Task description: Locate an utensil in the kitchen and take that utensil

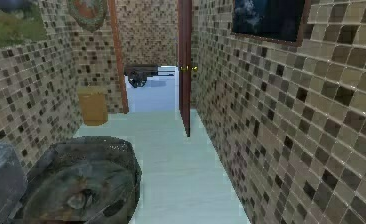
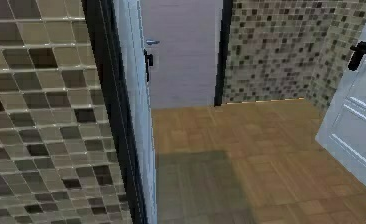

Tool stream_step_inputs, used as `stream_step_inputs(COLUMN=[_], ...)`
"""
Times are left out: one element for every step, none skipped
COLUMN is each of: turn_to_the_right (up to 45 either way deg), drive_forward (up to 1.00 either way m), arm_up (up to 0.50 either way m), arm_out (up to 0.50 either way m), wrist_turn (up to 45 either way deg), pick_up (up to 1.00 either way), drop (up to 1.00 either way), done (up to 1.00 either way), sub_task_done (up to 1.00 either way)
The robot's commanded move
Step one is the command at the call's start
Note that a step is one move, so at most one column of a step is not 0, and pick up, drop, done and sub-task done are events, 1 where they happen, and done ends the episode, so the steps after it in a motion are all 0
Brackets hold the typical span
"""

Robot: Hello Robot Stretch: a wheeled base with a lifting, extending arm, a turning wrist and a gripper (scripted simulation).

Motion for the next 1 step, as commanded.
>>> stream_step_inputs(turn_to_the_right=[0.0], drive_forward=[1.0], arm_up=[0.0], arm_out=[0.0], wrist_turn=[0.0], pick_up=[0.0], drop=[0.0], done=[0.0], sub_task_done=[0.0])
